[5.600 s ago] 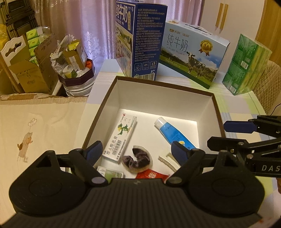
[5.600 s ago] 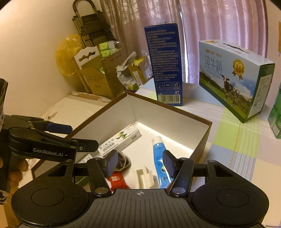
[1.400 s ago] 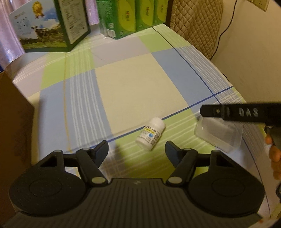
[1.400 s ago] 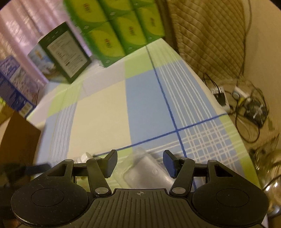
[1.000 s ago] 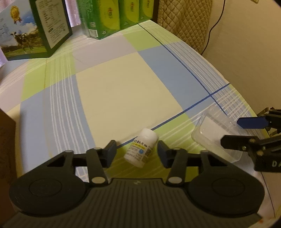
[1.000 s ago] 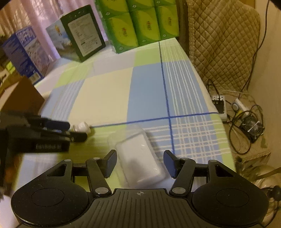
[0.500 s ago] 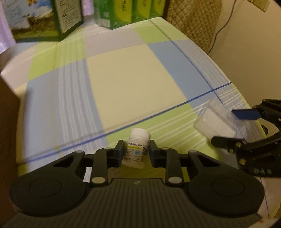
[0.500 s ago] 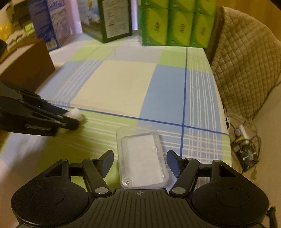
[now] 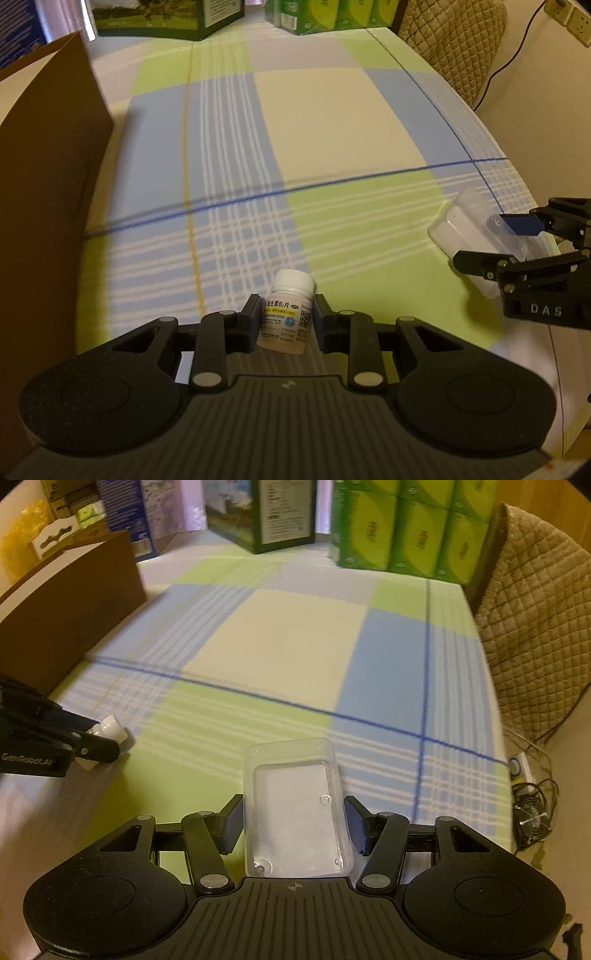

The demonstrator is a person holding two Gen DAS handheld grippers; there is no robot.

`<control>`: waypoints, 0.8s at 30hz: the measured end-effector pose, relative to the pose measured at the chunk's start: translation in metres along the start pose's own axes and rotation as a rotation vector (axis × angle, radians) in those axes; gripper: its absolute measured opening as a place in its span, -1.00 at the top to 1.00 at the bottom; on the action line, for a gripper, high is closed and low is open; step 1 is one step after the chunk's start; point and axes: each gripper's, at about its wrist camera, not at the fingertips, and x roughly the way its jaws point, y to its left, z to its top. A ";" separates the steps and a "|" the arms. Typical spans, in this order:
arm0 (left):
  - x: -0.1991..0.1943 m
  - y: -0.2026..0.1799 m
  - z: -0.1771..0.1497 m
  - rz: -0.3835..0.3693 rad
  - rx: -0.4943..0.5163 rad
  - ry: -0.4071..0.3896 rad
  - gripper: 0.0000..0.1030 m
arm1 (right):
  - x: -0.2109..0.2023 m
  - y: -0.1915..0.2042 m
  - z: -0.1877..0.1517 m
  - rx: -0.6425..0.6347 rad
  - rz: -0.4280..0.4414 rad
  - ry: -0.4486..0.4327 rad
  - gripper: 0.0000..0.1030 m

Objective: Organize objects
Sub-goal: 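Carry the pill bottle and clear case in both tools over the brown box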

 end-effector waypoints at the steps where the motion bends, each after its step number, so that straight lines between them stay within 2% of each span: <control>1: -0.002 0.001 -0.004 0.003 -0.004 0.003 0.52 | -0.001 0.005 -0.002 -0.005 0.008 0.002 -0.04; 14: -0.037 0.018 -0.068 0.034 -0.091 0.041 0.54 | -0.020 0.064 -0.036 -0.120 0.115 0.033 -0.04; 24: -0.039 0.007 -0.080 0.073 -0.082 0.006 0.55 | -0.025 0.082 -0.048 -0.161 0.137 0.036 -0.04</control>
